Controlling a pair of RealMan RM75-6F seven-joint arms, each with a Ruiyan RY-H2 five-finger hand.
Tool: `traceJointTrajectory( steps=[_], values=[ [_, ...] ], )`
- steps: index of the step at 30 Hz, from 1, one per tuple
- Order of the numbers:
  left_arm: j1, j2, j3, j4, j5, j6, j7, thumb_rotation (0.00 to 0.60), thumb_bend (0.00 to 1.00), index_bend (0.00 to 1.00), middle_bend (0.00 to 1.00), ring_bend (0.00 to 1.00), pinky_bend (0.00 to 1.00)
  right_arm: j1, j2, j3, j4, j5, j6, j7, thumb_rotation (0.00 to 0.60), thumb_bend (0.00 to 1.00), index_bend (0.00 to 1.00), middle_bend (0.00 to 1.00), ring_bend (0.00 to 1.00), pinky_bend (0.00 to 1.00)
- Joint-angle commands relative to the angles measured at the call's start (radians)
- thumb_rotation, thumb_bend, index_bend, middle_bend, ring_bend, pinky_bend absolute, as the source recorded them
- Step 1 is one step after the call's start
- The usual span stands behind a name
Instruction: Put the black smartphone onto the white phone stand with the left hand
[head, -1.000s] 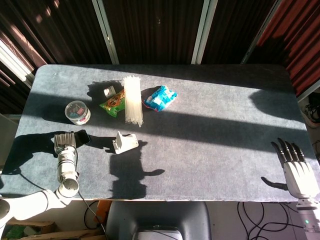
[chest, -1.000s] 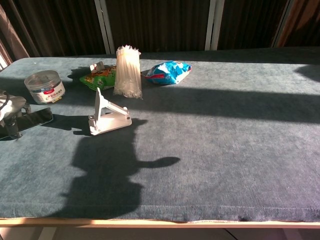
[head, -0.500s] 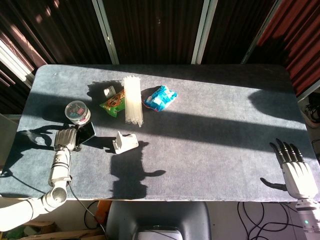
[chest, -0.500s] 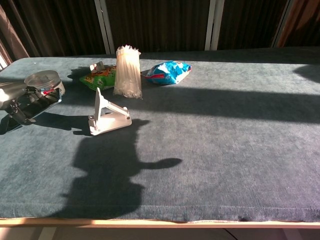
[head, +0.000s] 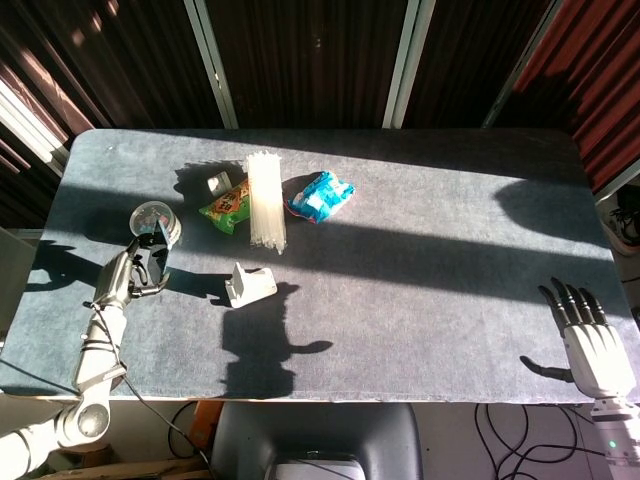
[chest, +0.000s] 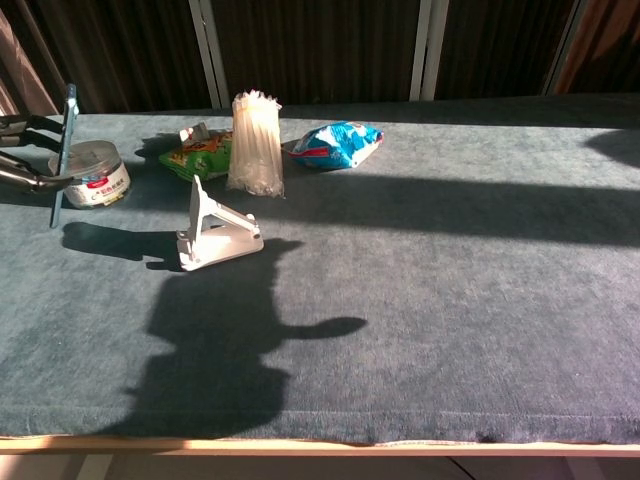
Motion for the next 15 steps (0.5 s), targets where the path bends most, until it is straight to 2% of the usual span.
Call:
traceJointTrajectory(
  steps=[1, 4, 8, 15],
  values=[
    [0.091, -0.002, -0.002, -0.065, 0.207, 0.054, -0.281, 0.600, 0.45, 0.85, 1.00, 0.71, 0.26, 0.000, 0.001, -0.001, 0.000, -0.001, 0.000, 0.001, 0.600, 0.18, 0.00, 0.00, 0.00, 0.00],
    [0.103, -0.045, 0.030, -0.042, 0.301, 0.103, -0.354, 0.600, 0.45, 0.85, 1.00, 0.71, 0.26, 0.000, 0.003, -0.001, 0.001, -0.003, 0.000, 0.008, 0.600, 0.18, 0.00, 0.00, 0.00, 0.00],
    [0.108, -0.108, 0.064, 0.000, 0.386, 0.171, -0.370, 0.600, 0.45, 0.85, 1.00, 0.71, 0.25, 0.000, 0.006, -0.002, 0.003, -0.004, -0.001, 0.016, 0.600, 0.18, 0.00, 0.00, 0.00, 0.00],
    [0.099, -0.237, 0.077, 0.120, 0.424, 0.246, -0.340, 0.600, 0.45, 0.85, 1.00, 0.71, 0.24, 0.000, 0.011, -0.006, 0.003, -0.014, 0.000, 0.028, 0.600, 0.18, 0.00, 0.00, 0.00, 0.00]
  ],
)
